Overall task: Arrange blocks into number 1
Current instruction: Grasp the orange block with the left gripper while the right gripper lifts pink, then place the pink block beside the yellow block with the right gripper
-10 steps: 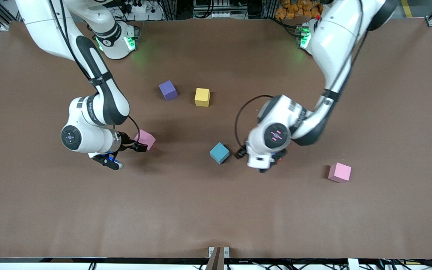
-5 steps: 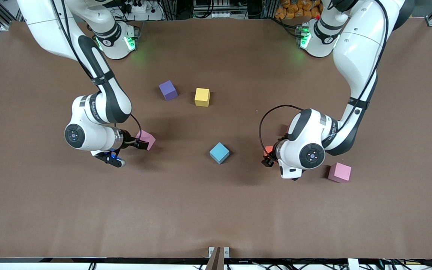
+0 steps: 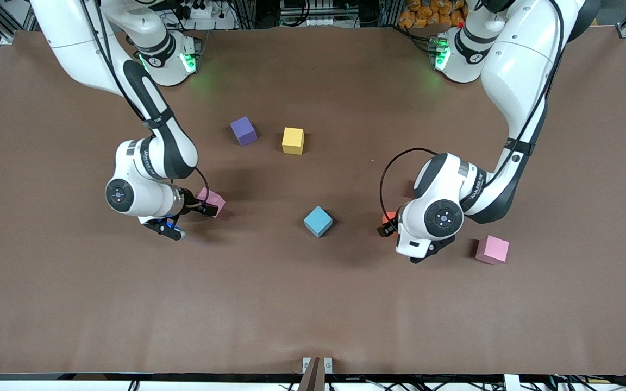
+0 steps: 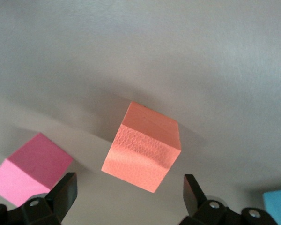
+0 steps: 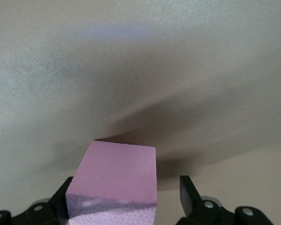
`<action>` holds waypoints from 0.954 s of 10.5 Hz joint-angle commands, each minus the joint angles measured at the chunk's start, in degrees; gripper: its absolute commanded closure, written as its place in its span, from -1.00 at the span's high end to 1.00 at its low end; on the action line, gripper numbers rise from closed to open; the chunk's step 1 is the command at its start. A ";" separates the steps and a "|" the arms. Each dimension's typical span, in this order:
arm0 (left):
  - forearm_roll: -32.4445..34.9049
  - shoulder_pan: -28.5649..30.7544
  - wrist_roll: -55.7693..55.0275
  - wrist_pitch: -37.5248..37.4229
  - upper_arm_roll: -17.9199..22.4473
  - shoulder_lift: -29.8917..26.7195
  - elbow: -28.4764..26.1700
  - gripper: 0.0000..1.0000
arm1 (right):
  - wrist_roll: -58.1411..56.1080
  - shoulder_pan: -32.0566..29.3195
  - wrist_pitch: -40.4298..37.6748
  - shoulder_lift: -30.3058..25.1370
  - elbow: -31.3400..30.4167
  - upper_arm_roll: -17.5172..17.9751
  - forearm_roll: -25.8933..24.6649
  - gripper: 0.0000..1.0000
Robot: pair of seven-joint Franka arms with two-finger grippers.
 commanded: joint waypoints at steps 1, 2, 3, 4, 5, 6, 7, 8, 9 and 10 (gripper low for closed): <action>1.38 0.35 8.56 0.91 -0.16 0.37 -1.08 1.00 | 0.11 0.55 0.34 -0.59 -0.12 0.00 -0.43 -0.16; 1.38 0.26 8.85 1.43 -0.08 1.34 -0.82 1.00 | 0.38 1.86 -0.10 -0.94 0.75 -0.09 -0.70 -0.20; 1.38 0.00 8.85 3.61 0.01 1.69 -0.73 1.00 | 0.38 4.22 -0.19 -1.81 1.02 -0.27 -1.22 -0.20; 1.38 -0.26 8.85 4.94 0.01 2.13 -0.73 1.00 | 0.90 6.77 -0.10 -3.30 1.02 -0.44 -3.84 -0.20; 1.38 -0.27 8.85 5.73 0.10 2.31 -0.73 1.00 | 3.34 9.84 -0.10 -4.53 1.02 -0.97 -5.60 -0.19; 1.46 -0.44 8.85 6.70 0.28 2.66 -0.73 1.00 | 5.63 13.35 0.51 -4.98 1.11 -1.06 -5.79 -0.12; 1.64 -0.44 9.02 7.40 0.28 3.10 -0.73 1.00 | 10.18 16.87 0.95 -4.64 2.24 -1.06 -5.97 -0.10; 2.42 -0.44 10.24 7.41 0.28 3.19 -0.73 1.00 | 13.88 20.12 1.12 -4.37 3.30 -1.06 -6.23 -0.10; 3.39 -0.27 12.26 7.41 0.28 3.19 -0.82 1.00 | 15.91 22.42 1.65 -4.37 3.48 -1.06 -6.50 -0.10; 3.40 -0.44 14.54 7.41 0.28 3.36 -0.99 1.00 | 17.15 24.53 2.26 -4.37 3.40 -1.06 -6.50 -0.10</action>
